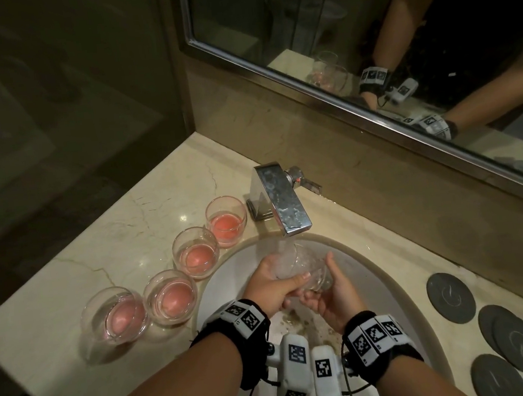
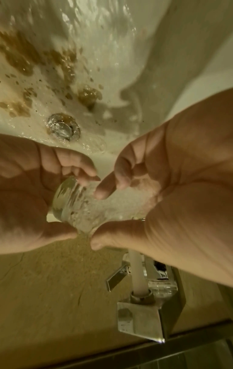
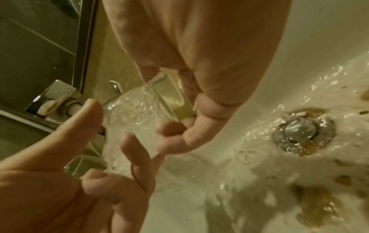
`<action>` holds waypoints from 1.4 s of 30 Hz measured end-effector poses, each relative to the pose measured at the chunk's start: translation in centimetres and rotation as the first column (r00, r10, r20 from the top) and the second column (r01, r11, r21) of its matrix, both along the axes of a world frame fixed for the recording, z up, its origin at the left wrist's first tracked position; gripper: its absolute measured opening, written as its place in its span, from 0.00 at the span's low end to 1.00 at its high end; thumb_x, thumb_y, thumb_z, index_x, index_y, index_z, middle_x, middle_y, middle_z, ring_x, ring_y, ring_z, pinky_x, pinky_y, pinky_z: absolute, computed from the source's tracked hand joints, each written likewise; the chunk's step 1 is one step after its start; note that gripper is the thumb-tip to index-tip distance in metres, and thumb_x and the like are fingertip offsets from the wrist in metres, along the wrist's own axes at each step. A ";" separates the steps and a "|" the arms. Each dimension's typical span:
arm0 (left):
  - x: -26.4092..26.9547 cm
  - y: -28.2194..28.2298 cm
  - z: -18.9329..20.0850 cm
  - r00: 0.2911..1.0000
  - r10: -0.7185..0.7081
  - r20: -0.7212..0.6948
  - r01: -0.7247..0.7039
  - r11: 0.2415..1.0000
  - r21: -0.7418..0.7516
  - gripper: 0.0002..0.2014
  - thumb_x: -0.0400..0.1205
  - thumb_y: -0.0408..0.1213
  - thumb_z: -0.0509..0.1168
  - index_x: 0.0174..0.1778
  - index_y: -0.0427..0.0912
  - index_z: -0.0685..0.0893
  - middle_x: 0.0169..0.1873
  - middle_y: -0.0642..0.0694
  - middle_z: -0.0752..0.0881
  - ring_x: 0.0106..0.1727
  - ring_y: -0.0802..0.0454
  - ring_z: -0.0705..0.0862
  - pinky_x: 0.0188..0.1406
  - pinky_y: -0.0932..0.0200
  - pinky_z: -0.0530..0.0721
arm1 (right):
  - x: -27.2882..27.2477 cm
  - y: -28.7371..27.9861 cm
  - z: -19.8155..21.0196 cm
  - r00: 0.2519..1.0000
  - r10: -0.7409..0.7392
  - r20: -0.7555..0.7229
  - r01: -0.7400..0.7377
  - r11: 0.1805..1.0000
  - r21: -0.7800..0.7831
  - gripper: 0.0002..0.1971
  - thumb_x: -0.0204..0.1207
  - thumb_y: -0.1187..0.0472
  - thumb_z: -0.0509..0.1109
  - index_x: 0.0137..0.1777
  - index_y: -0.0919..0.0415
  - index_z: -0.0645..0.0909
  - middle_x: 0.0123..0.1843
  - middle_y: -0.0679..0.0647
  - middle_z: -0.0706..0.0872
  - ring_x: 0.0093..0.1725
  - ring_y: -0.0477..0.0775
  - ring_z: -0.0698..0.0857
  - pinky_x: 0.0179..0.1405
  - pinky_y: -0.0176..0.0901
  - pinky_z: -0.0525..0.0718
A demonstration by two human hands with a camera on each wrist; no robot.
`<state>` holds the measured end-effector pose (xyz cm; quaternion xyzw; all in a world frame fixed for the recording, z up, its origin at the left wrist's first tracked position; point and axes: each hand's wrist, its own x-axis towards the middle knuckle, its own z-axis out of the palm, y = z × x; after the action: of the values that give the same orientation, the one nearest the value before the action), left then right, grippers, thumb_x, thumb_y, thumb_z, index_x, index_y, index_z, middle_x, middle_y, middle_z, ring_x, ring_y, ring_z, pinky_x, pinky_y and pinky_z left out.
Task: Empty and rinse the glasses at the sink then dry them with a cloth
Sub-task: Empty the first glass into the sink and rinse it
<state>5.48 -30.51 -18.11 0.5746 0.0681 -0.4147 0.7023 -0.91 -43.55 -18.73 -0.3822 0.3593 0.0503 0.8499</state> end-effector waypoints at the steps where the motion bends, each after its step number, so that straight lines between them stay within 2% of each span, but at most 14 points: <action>1: 0.0 0.0 0.0 1.000 0.015 0.009 -0.015 1.000 0.017 0.30 0.74 0.32 0.77 0.70 0.46 0.73 0.52 0.40 0.87 0.27 0.57 0.84 0.20 0.65 0.75 | 0.1 0.2 0.3 1.000 -0.014 0.023 0.014 1.000 0.005 0.26 0.84 0.45 0.57 0.59 0.69 0.83 0.43 0.68 0.85 0.27 0.55 0.86 0.28 0.42 0.89; 4: 0.3 0.2 -0.3 0.999 0.044 0.002 -0.044 0.999 0.023 0.34 0.73 0.38 0.79 0.72 0.47 0.71 0.59 0.38 0.87 0.30 0.56 0.85 0.21 0.64 0.77 | 0.3 0.2 0.2 0.998 -0.055 0.044 0.056 0.998 -0.020 0.24 0.81 0.52 0.63 0.67 0.71 0.74 0.45 0.69 0.85 0.29 0.59 0.87 0.29 0.44 0.90; 8: 0.6 0.2 -0.6 1.000 0.015 -0.015 -0.015 1.000 0.000 0.35 0.74 0.35 0.78 0.75 0.46 0.70 0.61 0.37 0.85 0.33 0.56 0.88 0.24 0.65 0.77 | 0.3 -0.2 0.2 1.000 -0.003 0.007 0.004 0.995 -0.101 0.30 0.77 0.41 0.63 0.61 0.71 0.78 0.32 0.58 0.85 0.23 0.49 0.81 0.19 0.34 0.80; 12: 0.7 -0.2 -0.6 0.999 0.045 0.011 -0.046 0.999 0.018 0.34 0.74 0.34 0.78 0.75 0.44 0.72 0.66 0.38 0.82 0.32 0.55 0.85 0.21 0.65 0.77 | 0.3 0.1 0.9 0.999 -0.025 0.044 0.025 1.000 0.006 0.23 0.82 0.49 0.60 0.61 0.71 0.80 0.46 0.69 0.87 0.34 0.59 0.88 0.30 0.43 0.89; 17: 0.8 0.0 -0.5 1.000 -0.020 -0.019 0.019 1.000 -0.019 0.28 0.76 0.32 0.76 0.71 0.46 0.74 0.52 0.42 0.87 0.36 0.53 0.88 0.22 0.65 0.75 | 0.2 -0.3 0.5 0.999 -0.002 0.038 -0.001 0.997 0.082 0.29 0.77 0.41 0.63 0.57 0.69 0.85 0.38 0.64 0.88 0.22 0.50 0.83 0.25 0.39 0.87; 21: 0.7 0.0 -0.7 0.998 -0.017 -0.056 0.016 1.000 -0.011 0.30 0.75 0.32 0.77 0.72 0.42 0.74 0.42 0.37 0.90 0.35 0.48 0.86 0.23 0.64 0.77 | 0.4 0.1 0.7 1.000 0.000 0.028 -0.004 0.990 0.139 0.24 0.82 0.48 0.59 0.64 0.68 0.80 0.53 0.72 0.86 0.34 0.62 0.89 0.33 0.50 0.91; 23: 0.8 0.2 -0.6 0.996 -0.025 -0.088 0.023 0.999 -0.022 0.30 0.75 0.31 0.76 0.72 0.38 0.73 0.47 0.32 0.89 0.39 0.46 0.86 0.25 0.63 0.79 | 0.6 -0.1 0.6 0.999 -0.033 0.023 0.029 0.988 0.154 0.24 0.77 0.51 0.64 0.68 0.67 0.74 0.53 0.73 0.85 0.34 0.62 0.89 0.32 0.48 0.91; 25: 0.8 0.6 -0.5 0.993 -0.054 -0.103 0.053 0.999 -0.012 0.24 0.77 0.29 0.75 0.67 0.46 0.76 0.49 0.36 0.88 0.40 0.48 0.86 0.26 0.64 0.80 | 0.4 -0.3 0.5 0.999 -0.036 -0.008 0.037 0.998 0.053 0.25 0.77 0.50 0.66 0.68 0.66 0.74 0.43 0.65 0.87 0.27 0.55 0.85 0.25 0.42 0.88; 27: 0.7 1.0 -0.5 0.991 -0.058 -0.120 0.064 0.997 0.042 0.28 0.76 0.32 0.76 0.67 0.54 0.74 0.54 0.41 0.86 0.40 0.51 0.88 0.25 0.64 0.80 | 0.0 -0.5 0.6 0.998 -0.035 -0.061 0.024 0.985 -0.174 0.24 0.76 0.48 0.69 0.67 0.63 0.77 0.37 0.58 0.86 0.23 0.52 0.80 0.20 0.39 0.81; 30: 0.2 1.6 -0.5 0.987 -0.066 -0.149 0.085 0.988 0.128 0.42 0.73 0.38 0.79 0.80 0.46 0.64 0.66 0.41 0.81 0.45 0.48 0.88 0.25 0.64 0.79 | -1.1 -0.9 1.9 0.995 -0.052 -0.082 0.001 0.853 -0.523 0.19 0.75 0.51 0.74 0.63 0.54 0.80 0.48 0.56 0.88 0.32 0.54 0.85 0.27 0.42 0.81; 33: -0.7 2.0 0.1 0.980 -0.110 -0.164 0.131 0.983 0.125 0.37 0.74 0.41 0.78 0.77 0.44 0.69 0.62 0.42 0.83 0.43 0.49 0.87 0.31 0.62 0.82 | -2.5 -1.5 3.5 0.993 -0.016 -0.115 -0.079 0.637 -0.767 0.20 0.69 0.45 0.78 0.60 0.40 0.80 0.58 0.45 0.84 0.44 0.53 0.83 0.40 0.47 0.83; 35: -1.4 2.0 0.8 0.972 -0.143 -0.187 0.162 0.983 0.089 0.33 0.75 0.42 0.77 0.74 0.43 0.72 0.58 0.42 0.86 0.42 0.49 0.87 0.34 0.62 0.82 | -3.2 -1.8 4.9 0.990 0.022 -0.136 -0.126 0.555 -0.822 0.23 0.63 0.38 0.79 0.58 0.35 0.79 0.58 0.42 0.84 0.47 0.53 0.82 0.48 0.53 0.83; 37: -2.0 1.8 2.0 0.966 -0.164 -0.202 0.179 0.982 0.062 0.29 0.77 0.43 0.76 0.72 0.43 0.74 0.57 0.41 0.87 0.42 0.49 0.87 0.37 0.61 0.81 | -3.8 -1.9 6.5 0.987 0.061 -0.148 -0.159 0.466 -0.870 0.27 0.60 0.37 0.79 0.60 0.38 0.80 0.60 0.45 0.85 0.53 0.52 0.85 0.56 0.54 0.84; 42: -3.2 1.2 4.9 0.939 -0.228 -0.259 0.208 0.973 -0.102 0.30 0.71 0.58 0.71 0.62 0.40 0.83 0.56 0.39 0.89 0.44 0.47 0.89 0.32 0.59 0.83 | -5.2 -1.0 12.0 0.970 0.157 -0.184 -0.206 0.142 -0.968 0.23 0.67 0.53 0.82 0.60 0.42 0.78 0.55 0.42 0.81 0.56 0.38 0.80 0.58 0.37 0.78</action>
<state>2.24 -29.29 -13.22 0.4909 0.0834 -0.5662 0.6569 -6.07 -44.52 -6.72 -0.8782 0.2739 -0.0839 0.3829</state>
